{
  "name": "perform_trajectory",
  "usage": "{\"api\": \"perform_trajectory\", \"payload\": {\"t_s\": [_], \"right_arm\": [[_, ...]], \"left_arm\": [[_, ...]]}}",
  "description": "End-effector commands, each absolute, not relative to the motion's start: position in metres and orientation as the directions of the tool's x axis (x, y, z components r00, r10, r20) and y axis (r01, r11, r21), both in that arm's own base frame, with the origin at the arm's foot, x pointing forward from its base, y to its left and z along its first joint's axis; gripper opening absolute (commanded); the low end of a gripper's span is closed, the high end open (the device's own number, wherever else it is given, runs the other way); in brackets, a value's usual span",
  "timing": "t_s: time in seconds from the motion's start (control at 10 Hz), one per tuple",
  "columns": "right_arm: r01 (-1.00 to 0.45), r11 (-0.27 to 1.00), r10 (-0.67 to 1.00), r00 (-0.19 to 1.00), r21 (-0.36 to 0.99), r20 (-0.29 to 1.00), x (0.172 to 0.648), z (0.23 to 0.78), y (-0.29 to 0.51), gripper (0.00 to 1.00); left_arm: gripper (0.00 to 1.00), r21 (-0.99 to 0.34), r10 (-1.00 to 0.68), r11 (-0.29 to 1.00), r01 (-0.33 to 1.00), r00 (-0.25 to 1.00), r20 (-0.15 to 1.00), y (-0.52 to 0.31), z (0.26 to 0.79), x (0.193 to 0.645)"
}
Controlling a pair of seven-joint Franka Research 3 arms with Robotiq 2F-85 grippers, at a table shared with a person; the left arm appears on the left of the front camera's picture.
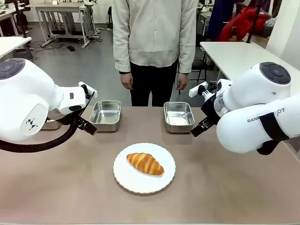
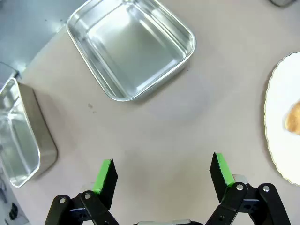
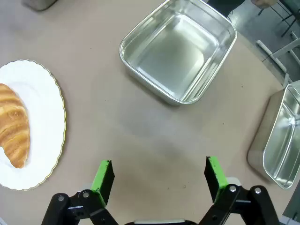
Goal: Place the bread in the container.
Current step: Place the Butter Roll into the Airtight Container indicated by the human.
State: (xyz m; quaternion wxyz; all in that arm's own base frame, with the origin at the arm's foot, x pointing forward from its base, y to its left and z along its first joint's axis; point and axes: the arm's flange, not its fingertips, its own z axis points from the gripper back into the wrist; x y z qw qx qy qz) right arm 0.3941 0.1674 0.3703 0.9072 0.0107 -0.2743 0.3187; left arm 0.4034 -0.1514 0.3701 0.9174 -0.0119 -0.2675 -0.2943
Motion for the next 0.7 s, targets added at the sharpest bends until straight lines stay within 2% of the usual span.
{"api": "perform_trajectory", "payload": {"t_s": [0.0, 0.6], "right_arm": [[-0.584, 0.797, 0.572, 0.646, -0.156, 0.505, 0.3941, 0.3703, 0.1674, 1.00], [-0.584, 0.797, 0.572, 0.646, -0.156, 0.505, 0.3941, 0.3703, 0.1674, 1.00]], "left_arm": [[1.00, 0.136, -0.534, 0.826, 0.546, 0.684, 0.498, -0.1514, 0.3701, 0.4034], [1.00, 0.136, -0.534, 0.826, 0.546, 0.684, 0.498, -0.1514, 0.3701, 0.4034]]}}
